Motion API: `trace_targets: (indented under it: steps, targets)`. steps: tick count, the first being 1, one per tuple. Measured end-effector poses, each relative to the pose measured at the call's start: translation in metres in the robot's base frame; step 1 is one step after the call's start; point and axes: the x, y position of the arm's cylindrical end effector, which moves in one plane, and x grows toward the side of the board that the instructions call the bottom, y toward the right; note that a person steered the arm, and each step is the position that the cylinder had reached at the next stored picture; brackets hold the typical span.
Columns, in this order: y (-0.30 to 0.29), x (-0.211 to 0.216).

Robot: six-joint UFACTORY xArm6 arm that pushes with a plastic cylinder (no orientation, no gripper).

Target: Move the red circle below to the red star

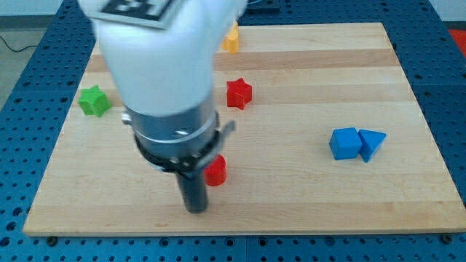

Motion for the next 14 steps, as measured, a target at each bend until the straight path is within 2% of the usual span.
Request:
trace_targets:
  steps: [1, 2, 3, 4, 5, 6, 8, 9, 11, 12, 14]
  targets:
    - [-0.002, -0.049]
    - [-0.002, -0.078]
    - [-0.021, -0.048]
    - [-0.025, 0.004]
    - [-0.001, 0.023]
    - [0.02, -0.002]
    - [0.023, -0.086]
    - [0.023, -0.1]
    - [0.029, -0.049]
    - [0.042, -0.053]
    - [0.046, -0.109]
